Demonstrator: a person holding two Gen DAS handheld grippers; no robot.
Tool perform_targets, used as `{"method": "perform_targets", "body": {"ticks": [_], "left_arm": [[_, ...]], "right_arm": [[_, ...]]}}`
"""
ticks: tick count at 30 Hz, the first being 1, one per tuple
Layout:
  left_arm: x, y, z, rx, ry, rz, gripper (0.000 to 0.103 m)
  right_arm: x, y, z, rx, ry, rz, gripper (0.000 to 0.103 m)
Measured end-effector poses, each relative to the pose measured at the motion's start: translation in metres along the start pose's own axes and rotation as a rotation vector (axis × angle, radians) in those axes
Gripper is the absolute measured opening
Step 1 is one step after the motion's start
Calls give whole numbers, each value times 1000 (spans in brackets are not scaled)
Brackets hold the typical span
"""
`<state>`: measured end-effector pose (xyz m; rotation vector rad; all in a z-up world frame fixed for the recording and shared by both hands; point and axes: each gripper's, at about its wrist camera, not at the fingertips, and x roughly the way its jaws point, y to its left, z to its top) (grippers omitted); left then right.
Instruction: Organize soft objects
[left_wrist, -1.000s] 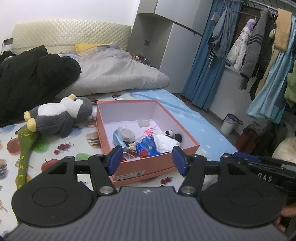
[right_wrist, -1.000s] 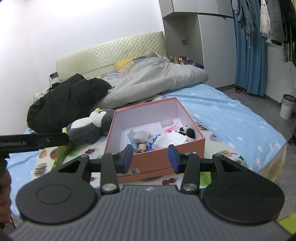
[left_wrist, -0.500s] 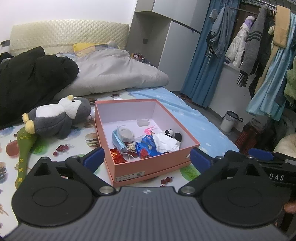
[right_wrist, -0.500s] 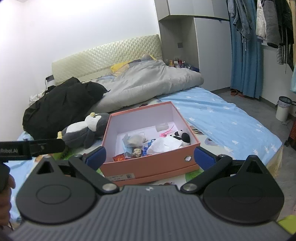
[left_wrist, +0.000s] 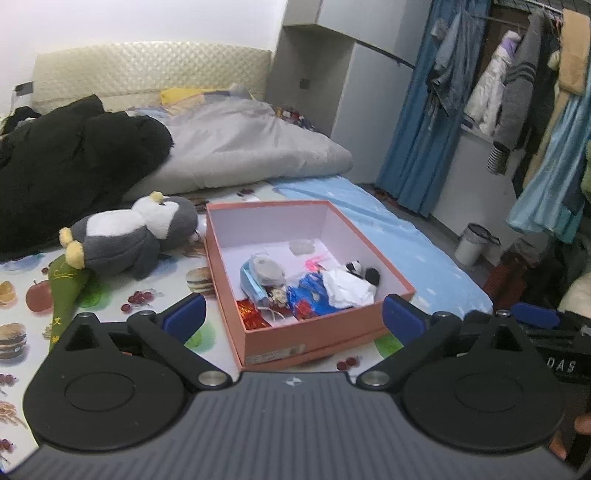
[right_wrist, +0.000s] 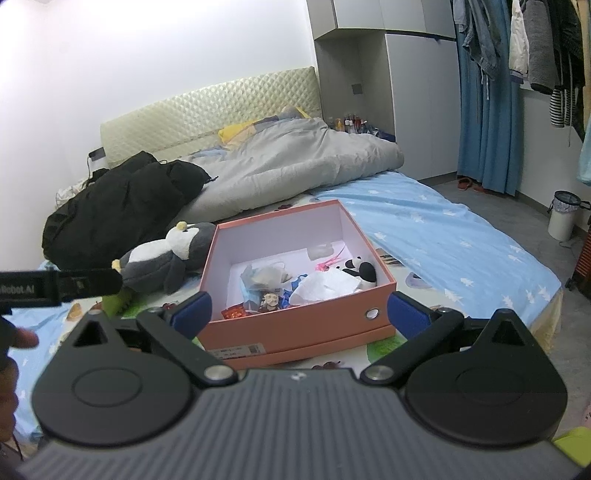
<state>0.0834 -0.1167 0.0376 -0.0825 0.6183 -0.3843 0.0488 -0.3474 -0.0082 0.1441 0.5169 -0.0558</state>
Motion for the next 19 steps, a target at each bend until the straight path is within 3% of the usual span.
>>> {"method": "perform_targets", "body": {"ticks": [19], "left_arm": [[-3, -1, -2, 2, -5, 3, 103]], "right_arm": [[0, 1, -1, 1, 11, 9, 103]]}}
